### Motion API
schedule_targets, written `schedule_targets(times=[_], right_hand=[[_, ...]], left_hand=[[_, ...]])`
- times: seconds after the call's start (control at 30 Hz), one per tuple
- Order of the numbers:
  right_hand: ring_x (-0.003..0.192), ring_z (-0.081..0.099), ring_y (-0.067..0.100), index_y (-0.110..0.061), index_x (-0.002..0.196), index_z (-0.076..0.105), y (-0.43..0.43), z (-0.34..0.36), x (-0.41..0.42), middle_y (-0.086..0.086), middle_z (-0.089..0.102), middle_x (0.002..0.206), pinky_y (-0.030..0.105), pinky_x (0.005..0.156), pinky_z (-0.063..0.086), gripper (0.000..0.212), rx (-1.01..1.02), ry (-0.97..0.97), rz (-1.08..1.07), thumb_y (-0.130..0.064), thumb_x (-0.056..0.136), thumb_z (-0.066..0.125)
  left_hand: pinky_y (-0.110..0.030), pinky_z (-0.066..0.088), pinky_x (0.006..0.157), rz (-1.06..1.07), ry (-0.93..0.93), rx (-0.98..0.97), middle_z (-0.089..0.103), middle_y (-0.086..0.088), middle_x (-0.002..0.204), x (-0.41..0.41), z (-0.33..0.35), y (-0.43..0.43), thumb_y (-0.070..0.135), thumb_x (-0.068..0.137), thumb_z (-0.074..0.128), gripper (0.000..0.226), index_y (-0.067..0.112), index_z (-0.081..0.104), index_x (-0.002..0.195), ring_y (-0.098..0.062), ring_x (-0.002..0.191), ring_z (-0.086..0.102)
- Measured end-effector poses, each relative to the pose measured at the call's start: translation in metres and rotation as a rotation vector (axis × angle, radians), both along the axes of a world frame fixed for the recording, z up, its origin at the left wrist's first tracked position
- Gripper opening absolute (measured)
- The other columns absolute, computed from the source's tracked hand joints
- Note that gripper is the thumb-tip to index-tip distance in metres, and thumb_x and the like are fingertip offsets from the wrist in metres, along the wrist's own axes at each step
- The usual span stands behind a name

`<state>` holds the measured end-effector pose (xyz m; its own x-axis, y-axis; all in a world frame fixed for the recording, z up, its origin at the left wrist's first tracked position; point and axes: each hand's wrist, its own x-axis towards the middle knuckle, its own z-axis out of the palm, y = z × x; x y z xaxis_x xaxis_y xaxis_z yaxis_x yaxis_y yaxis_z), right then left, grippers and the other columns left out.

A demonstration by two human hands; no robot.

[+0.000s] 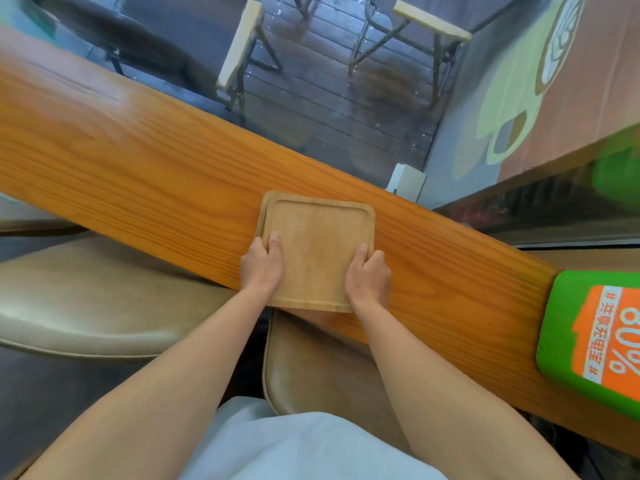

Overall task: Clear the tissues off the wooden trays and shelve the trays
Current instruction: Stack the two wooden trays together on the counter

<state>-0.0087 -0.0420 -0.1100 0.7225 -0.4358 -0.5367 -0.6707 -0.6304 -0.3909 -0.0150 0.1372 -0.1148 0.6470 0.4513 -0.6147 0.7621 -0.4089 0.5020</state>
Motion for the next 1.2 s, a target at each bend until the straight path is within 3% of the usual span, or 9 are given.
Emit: schedule_targets(times=[0.1,0.3,0.5,0.7,1.0,1.2], right_hand=[[0.078,0.052,0.025,-0.020,0.092,0.043,0.009,0.001,0.003,0.003,0.054,0.089,0.038,0.069,0.043,0.039,-0.049,0.033,0.034,-0.052,0.100,0.023],[0.073,0.049,0.023,-0.023,0.092,0.038,0.015,0.003,0.004,0.001,0.050,0.084,0.037,0.063,0.038,0.034,-0.085,0.062,0.037,-0.051,0.100,0.021],[0.078,0.053,0.026,-0.023,0.096,0.039,0.015,0.005,0.005,0.005,0.054,0.091,0.040,0.067,0.044,0.030,-0.076,0.068,0.131,-0.048,0.101,0.023],[0.081,0.053,0.027,-0.018,0.109,0.047,0.019,0.009,0.005,0.006,0.055,0.095,0.040,0.068,0.045,0.038,-0.086,0.096,0.187,-0.047,0.101,0.024],[0.088,0.059,0.029,-0.011,0.104,0.057,0.017,0.016,0.014,0.010,0.064,0.100,0.040,0.073,0.048,0.038,-0.122,0.072,0.241,-0.036,0.104,0.028],[0.083,0.058,0.027,-0.013,0.103,0.053,0.016,0.017,0.007,0.009,0.061,0.096,0.042,0.072,0.051,0.033,-0.113,0.078,0.264,-0.036,0.103,0.030]], left_hand=[[-0.039,0.040,0.074,-0.035,0.038,0.016,0.059,-0.009,0.100,0.002,-0.003,0.012,0.056,0.099,0.029,0.057,0.007,0.058,0.108,-0.028,0.090,0.053],[-0.039,0.041,0.069,-0.192,0.091,0.179,0.057,-0.007,0.088,0.012,-0.001,0.021,0.062,0.096,0.022,0.060,0.014,0.058,0.094,-0.029,0.081,0.054],[-0.038,0.042,0.068,-0.406,0.085,0.365,0.065,-0.015,0.093,0.021,0.003,0.040,0.063,0.095,0.021,0.071,0.009,0.067,0.102,-0.032,0.083,0.057],[-0.037,0.045,0.064,-0.410,0.096,0.376,0.060,-0.009,0.082,0.020,0.007,0.047,0.064,0.095,0.023,0.069,0.011,0.067,0.095,-0.029,0.075,0.056],[-0.036,0.041,0.061,-0.485,0.079,0.446,0.058,-0.010,0.078,0.027,0.009,0.047,0.063,0.096,0.022,0.064,0.014,0.060,0.080,-0.028,0.071,0.052],[-0.037,0.045,0.061,-0.583,0.117,0.486,0.059,-0.008,0.077,0.025,0.012,0.051,0.062,0.097,0.020,0.064,0.016,0.063,0.083,-0.030,0.072,0.056]])
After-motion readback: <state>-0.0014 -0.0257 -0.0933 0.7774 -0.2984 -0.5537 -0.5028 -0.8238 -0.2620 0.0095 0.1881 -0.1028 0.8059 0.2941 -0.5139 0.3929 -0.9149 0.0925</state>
